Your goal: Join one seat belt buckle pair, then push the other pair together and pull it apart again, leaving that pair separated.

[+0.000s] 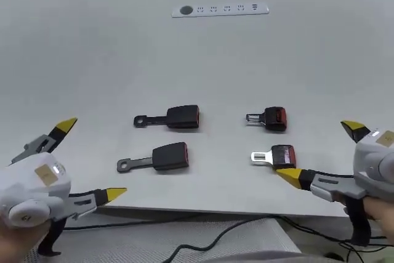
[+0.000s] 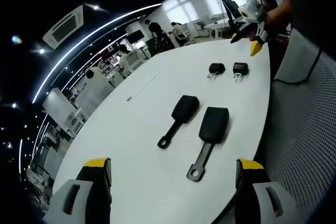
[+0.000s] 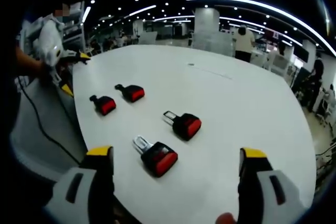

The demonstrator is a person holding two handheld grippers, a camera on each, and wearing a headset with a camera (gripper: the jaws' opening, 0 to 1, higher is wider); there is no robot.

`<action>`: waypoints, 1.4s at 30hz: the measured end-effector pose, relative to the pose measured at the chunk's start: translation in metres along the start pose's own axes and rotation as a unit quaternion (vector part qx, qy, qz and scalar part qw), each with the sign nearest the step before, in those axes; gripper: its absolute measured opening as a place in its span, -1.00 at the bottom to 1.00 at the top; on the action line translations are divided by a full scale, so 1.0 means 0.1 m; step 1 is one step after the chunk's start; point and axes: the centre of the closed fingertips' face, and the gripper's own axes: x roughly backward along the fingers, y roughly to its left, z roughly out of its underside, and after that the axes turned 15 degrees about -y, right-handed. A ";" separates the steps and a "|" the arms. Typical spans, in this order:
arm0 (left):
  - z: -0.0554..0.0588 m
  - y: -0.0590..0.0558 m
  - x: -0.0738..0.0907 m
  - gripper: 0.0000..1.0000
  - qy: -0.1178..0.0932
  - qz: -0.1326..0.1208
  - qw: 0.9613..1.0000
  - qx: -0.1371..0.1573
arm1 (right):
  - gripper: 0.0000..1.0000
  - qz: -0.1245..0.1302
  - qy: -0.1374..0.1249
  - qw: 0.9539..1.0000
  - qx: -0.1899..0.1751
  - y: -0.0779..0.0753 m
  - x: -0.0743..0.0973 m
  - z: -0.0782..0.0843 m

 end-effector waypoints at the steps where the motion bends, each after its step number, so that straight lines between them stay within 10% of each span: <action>1: 0.00 0.00 0.00 0.99 -0.001 0.000 1.000 0.000 | 1.00 -0.001 0.001 1.000 0.001 0.01 0.00 0.00; 42: -0.05 -0.03 -0.02 0.99 -0.008 0.006 1.000 -0.009 | 1.00 0.009 -0.002 1.000 0.016 -0.06 0.17 -0.08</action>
